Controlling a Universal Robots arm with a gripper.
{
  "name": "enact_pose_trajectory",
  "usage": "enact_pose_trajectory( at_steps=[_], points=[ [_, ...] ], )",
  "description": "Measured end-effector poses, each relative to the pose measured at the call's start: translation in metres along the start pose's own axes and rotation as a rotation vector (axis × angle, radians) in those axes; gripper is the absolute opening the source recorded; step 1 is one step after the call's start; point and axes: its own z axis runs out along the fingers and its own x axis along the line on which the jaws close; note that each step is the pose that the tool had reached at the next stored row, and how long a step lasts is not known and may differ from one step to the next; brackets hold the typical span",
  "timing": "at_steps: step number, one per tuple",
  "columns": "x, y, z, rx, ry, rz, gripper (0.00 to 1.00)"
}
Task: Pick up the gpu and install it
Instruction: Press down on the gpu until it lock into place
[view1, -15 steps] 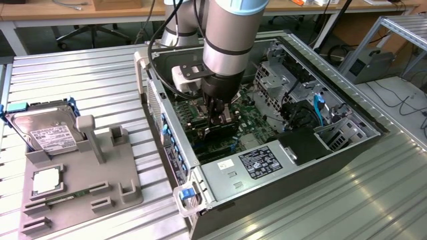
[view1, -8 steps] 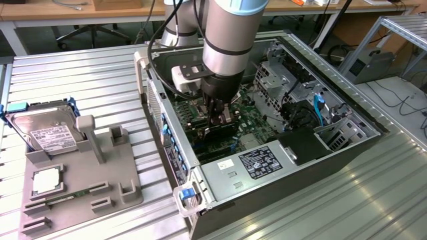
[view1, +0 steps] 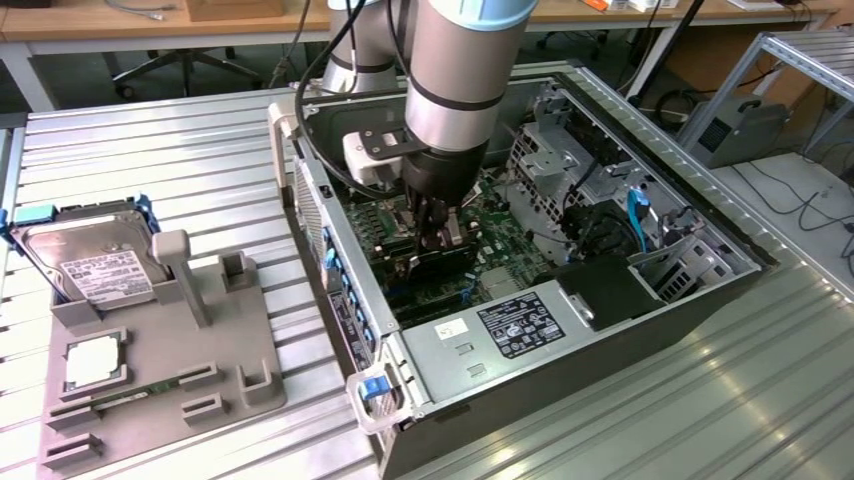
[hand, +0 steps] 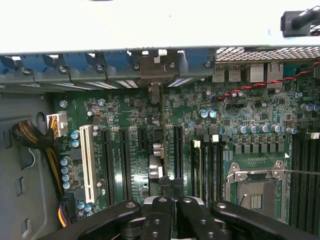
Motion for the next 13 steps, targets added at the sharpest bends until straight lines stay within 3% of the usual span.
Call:
enact_pose_trajectory(
  at_steps=[6,13],
  points=[
    [0.000,-0.0002,-0.0039,0.0008,-0.0016,0.000,0.11],
    [-0.001,-0.0010,-0.0251,0.0000,0.0002,0.000,0.11]
  ],
)
